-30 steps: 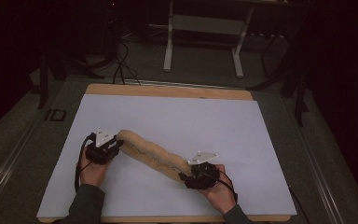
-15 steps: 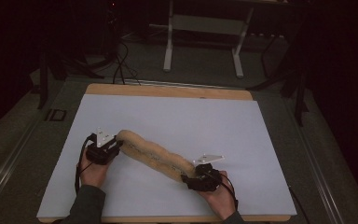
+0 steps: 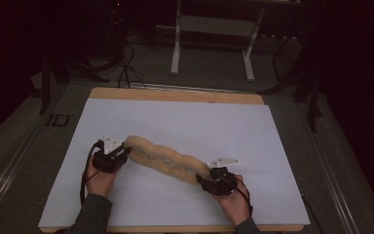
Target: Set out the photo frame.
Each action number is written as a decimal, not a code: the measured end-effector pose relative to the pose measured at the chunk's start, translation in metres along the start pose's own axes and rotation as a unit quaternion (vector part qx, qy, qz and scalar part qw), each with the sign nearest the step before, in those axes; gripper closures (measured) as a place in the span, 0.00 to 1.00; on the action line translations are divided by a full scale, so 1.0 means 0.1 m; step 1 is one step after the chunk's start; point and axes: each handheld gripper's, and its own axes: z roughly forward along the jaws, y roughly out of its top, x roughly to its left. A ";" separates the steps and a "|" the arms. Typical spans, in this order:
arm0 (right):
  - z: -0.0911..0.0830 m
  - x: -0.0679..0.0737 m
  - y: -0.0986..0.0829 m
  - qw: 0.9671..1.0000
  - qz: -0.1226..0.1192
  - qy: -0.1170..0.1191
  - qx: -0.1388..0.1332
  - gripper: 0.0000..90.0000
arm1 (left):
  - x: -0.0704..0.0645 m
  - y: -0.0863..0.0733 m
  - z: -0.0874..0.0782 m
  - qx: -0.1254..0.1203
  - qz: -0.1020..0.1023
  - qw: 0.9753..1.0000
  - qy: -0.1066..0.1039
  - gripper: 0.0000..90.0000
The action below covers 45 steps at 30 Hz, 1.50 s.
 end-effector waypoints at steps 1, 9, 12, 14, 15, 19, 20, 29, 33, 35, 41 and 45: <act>0.00 -0.01 0.00 1.000 0.000 -0.002 -0.001 0.71 | 0.00 0.00 0.00 0.000 0.001 1.000 -0.001 0.81; -0.04 -0.06 0.02 1.000 -0.006 -0.011 -0.008 0.71 | -0.03 0.01 -0.01 -0.005 0.002 1.000 -0.003 0.81; -0.05 -0.07 0.03 1.000 -0.011 -0.012 -0.011 0.71 | -0.04 0.02 -0.02 -0.006 0.003 1.000 -0.001 0.81; -0.06 -0.08 0.04 1.000 -0.013 -0.014 -0.011 0.71 | -0.05 0.02 -0.03 -0.008 0.003 1.000 -0.001 0.81; -0.06 -0.08 0.04 1.000 -0.013 -0.015 -0.012 0.71 | -0.06 0.03 -0.03 -0.009 0.004 1.000 0.000 0.81; -0.08 -0.10 0.06 1.000 -0.012 -0.016 -0.015 0.70 | -0.08 0.05 -0.05 -0.011 0.003 1.000 0.008 0.81; -0.09 -0.11 0.07 1.000 -0.013 -0.016 -0.016 0.70 | -0.09 0.05 -0.06 -0.013 0.001 1.000 0.009 0.81; -0.13 -0.17 0.12 1.000 -0.012 -0.016 -0.020 0.70 | -0.14 0.10 -0.11 -0.021 0.002 1.000 0.021 0.81; -0.15 -0.21 0.14 1.000 -0.010 -0.017 -0.024 0.69 | -0.18 0.12 -0.13 -0.028 0.005 0.999 0.024 0.81; -0.16 -0.23 0.15 0.999 -0.007 -0.018 -0.026 0.69 | -0.20 0.13 -0.14 -0.031 0.006 0.999 0.027 0.81; -0.19 -0.29 0.17 0.999 -0.001 -0.020 -0.031 0.68 | -0.25 0.16 -0.16 -0.033 0.007 0.999 0.032 0.81; -0.20 -0.33 0.18 0.999 0.003 -0.020 -0.034 0.67 | -0.28 0.17 -0.17 -0.036 0.006 0.999 0.035 0.81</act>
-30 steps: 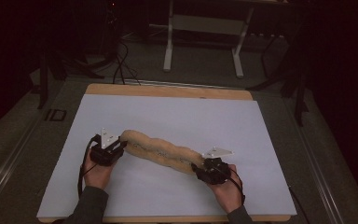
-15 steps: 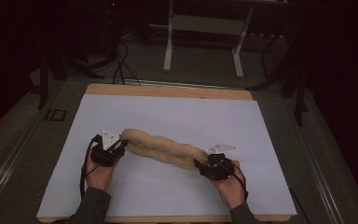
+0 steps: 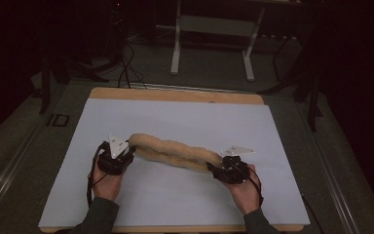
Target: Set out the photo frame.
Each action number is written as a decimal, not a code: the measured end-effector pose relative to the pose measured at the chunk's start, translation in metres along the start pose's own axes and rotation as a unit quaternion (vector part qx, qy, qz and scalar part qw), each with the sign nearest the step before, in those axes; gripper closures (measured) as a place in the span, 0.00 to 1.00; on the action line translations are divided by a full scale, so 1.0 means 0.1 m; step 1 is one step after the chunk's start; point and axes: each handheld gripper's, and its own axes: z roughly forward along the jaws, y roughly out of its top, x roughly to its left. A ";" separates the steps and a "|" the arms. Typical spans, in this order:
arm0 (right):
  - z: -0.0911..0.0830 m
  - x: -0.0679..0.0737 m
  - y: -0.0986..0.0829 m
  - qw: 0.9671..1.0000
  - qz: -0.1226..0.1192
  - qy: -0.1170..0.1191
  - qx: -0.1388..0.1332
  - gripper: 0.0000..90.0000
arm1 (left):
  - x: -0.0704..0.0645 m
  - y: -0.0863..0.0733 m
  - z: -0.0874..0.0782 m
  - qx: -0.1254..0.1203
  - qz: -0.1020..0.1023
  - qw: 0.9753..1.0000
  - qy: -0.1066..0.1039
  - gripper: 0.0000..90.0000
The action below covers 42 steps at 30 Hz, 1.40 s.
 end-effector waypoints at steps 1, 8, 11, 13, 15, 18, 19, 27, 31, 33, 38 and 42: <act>0.00 -0.01 0.01 1.000 0.000 0.000 0.000 0.67 | -0.01 0.00 0.00 -0.001 0.000 1.000 0.001 0.81; -0.01 -0.06 0.03 1.000 0.006 0.004 -0.005 0.66 | -0.03 0.02 -0.02 -0.007 0.000 1.000 0.004 0.81; -0.02 -0.10 0.05 1.000 0.009 0.006 -0.007 0.65 | -0.05 0.02 -0.02 -0.009 -0.002 1.000 0.006 0.81; -0.02 -0.11 0.07 1.000 0.009 0.007 -0.009 0.65 | -0.05 0.02 -0.02 -0.009 -0.003 1.000 0.007 0.81; -0.02 -0.13 0.09 1.000 0.011 0.010 -0.010 0.64 | -0.05 0.03 -0.02 -0.010 -0.005 1.000 0.007 0.81; -0.02 -0.15 0.10 1.000 0.009 0.011 -0.010 0.64 | -0.06 0.03 -0.02 -0.009 -0.007 1.000 0.010 0.81; -0.01 -0.17 0.11 1.000 0.010 0.013 -0.009 0.64 | -0.07 0.03 -0.01 -0.009 -0.007 1.000 0.011 0.81; 0.05 -0.26 0.12 1.000 0.021 0.023 -0.001 0.62 | -0.13 0.02 0.01 -0.007 -0.004 1.000 0.019 0.81; 0.06 -0.32 0.12 0.999 0.030 0.023 -0.001 0.60 | -0.17 0.02 0.03 -0.004 -0.004 1.000 0.017 0.81; 0.06 -0.34 0.11 0.999 0.035 0.022 0.000 0.60 | -0.19 0.02 0.05 -0.001 -0.004 1.000 0.016 0.81; 0.09 -0.40 0.08 0.999 0.047 0.024 -0.001 0.58 | -0.25 0.02 0.07 -0.001 0.001 1.000 0.020 0.81; 0.12 -0.46 0.04 0.998 0.053 0.027 0.001 0.57 | -0.28 0.00 0.10 0.003 0.001 1.000 0.018 0.81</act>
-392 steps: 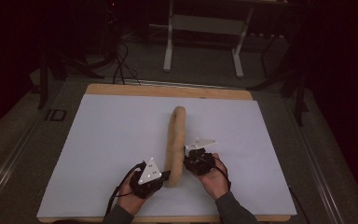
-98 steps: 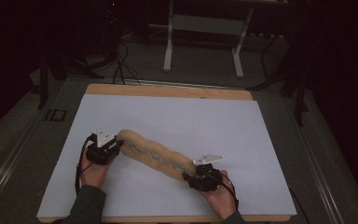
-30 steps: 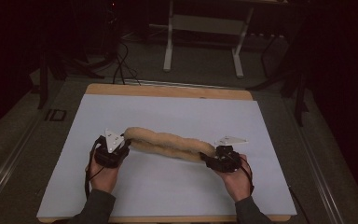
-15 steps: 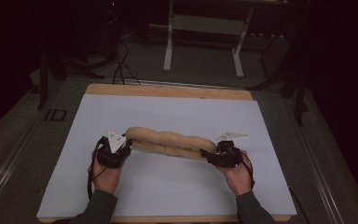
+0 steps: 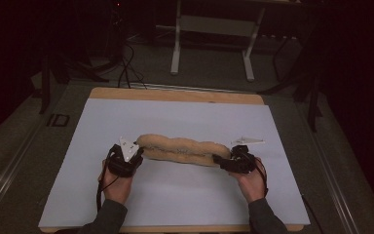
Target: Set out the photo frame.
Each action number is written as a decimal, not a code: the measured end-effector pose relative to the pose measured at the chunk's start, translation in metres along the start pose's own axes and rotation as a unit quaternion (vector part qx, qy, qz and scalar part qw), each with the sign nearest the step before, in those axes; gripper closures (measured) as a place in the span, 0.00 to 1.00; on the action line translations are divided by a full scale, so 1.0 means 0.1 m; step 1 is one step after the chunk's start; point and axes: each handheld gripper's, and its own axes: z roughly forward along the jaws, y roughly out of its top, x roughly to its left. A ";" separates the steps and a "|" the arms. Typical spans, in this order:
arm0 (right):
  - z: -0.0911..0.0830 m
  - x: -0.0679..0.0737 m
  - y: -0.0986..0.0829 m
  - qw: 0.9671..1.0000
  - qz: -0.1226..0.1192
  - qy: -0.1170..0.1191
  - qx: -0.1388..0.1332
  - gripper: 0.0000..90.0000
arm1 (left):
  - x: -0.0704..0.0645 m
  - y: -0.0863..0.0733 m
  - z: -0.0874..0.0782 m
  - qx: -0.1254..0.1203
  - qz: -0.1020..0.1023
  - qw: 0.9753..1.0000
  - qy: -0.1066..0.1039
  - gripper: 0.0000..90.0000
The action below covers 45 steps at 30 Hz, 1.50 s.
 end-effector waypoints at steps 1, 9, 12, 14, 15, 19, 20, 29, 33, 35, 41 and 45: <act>0.01 -0.01 0.00 1.000 0.001 0.000 0.000 0.57 | -0.01 -0.01 0.01 0.003 -0.001 1.000 -0.001 0.81; 0.04 -0.09 -0.06 1.000 0.007 -0.002 0.003 0.56 | -0.08 -0.05 0.06 0.015 0.000 1.000 -0.007 0.80; 0.05 -0.13 -0.09 1.000 0.008 -0.004 0.004 0.55 | -0.11 -0.07 0.08 0.022 0.003 1.000 -0.012 0.80; 0.06 -0.15 -0.10 1.000 0.010 -0.005 0.006 0.54 | -0.12 -0.08 0.09 0.024 0.003 1.000 -0.014 0.80; 0.06 -0.16 -0.10 1.000 0.012 -0.005 0.005 0.54 | -0.13 -0.09 0.09 0.024 0.003 1.000 -0.015 0.80; 0.11 -0.18 -0.13 1.000 0.017 -0.005 0.007 0.53 | -0.14 -0.11 0.08 0.024 0.006 1.000 -0.013 0.80; 0.11 -0.19 -0.13 1.000 0.019 -0.004 0.006 0.53 | -0.15 -0.11 0.08 0.024 0.006 1.000 -0.013 0.80; 0.03 -0.29 -0.17 0.999 0.041 -0.019 -0.004 0.47 | -0.17 -0.11 0.05 0.026 0.001 1.000 -0.010 0.80; 0.01 -0.29 -0.17 0.999 0.041 -0.016 -0.005 0.62 | -0.18 -0.11 0.04 0.028 -0.001 1.000 -0.010 0.80; 0.02 -0.25 -0.16 0.999 0.027 -0.022 -0.005 0.66 | -0.17 -0.11 0.03 0.028 -0.002 1.000 -0.011 0.80; 0.04 -0.23 -0.15 0.999 0.025 -0.034 -0.009 0.67 | -0.15 -0.11 0.04 0.029 -0.006 0.999 -0.015 0.80; 0.07 -0.23 -0.13 0.999 0.030 -0.035 -0.012 0.68 | -0.11 -0.10 0.06 0.028 -0.010 0.999 -0.020 0.80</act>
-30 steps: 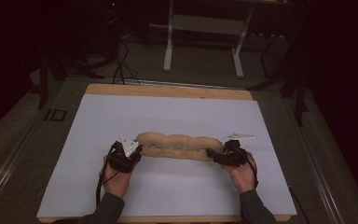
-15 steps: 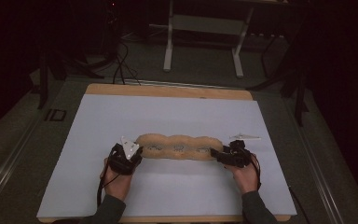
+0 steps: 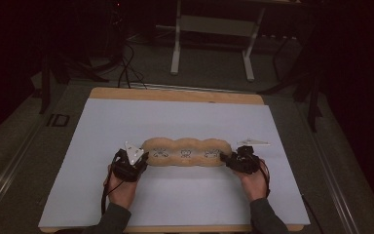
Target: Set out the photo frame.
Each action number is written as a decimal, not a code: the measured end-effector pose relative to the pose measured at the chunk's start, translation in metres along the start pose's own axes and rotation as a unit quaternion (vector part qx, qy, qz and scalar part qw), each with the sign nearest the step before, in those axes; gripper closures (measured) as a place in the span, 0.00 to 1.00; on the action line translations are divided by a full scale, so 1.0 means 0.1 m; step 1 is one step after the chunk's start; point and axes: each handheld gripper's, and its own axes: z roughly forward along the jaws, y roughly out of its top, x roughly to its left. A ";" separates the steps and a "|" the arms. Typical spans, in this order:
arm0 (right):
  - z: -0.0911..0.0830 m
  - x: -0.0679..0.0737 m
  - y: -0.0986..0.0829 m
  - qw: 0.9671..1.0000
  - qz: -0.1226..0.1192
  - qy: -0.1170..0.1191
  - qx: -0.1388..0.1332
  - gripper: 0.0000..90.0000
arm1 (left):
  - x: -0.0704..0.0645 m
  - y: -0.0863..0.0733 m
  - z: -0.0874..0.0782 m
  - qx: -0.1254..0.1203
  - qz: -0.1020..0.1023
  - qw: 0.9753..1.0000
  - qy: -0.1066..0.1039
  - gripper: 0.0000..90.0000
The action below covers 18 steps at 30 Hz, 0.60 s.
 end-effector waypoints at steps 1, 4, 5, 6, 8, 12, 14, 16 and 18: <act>0.01 0.00 0.00 1.000 0.001 -0.001 -0.001 0.68 | 0.02 0.00 0.01 -0.003 0.001 1.000 -0.006 0.80; 0.02 -0.02 0.01 1.000 0.009 0.003 -0.002 0.68 | 0.07 0.01 0.03 -0.003 -0.002 1.000 -0.017 0.80; 0.02 -0.02 0.01 1.000 0.011 0.004 -0.002 0.68 | 0.07 0.01 0.03 -0.003 -0.001 1.000 -0.017 0.80; 0.02 -0.02 0.02 1.000 0.012 0.004 -0.002 0.69 | 0.08 0.01 0.03 -0.003 0.000 1.000 -0.019 0.80; 0.03 -0.02 0.02 1.000 0.015 0.003 -0.003 0.69 | 0.09 0.02 0.04 -0.004 0.000 1.000 -0.022 0.80; 0.05 -0.01 0.03 1.000 0.018 0.004 -0.002 0.69 | 0.13 0.03 0.06 -0.002 -0.004 1.000 -0.024 0.80; 0.06 -0.01 0.04 1.000 0.017 0.005 -0.003 0.69 | 0.15 0.03 0.07 -0.002 -0.004 1.000 -0.027 0.80; 0.07 0.00 0.05 1.000 0.020 0.006 -0.002 0.69 | 0.18 0.03 0.07 -0.001 -0.008 0.999 -0.031 0.80; 0.08 0.00 0.05 1.000 0.021 0.006 -0.002 0.69 | 0.20 0.03 0.08 -0.002 -0.010 0.999 -0.038 0.80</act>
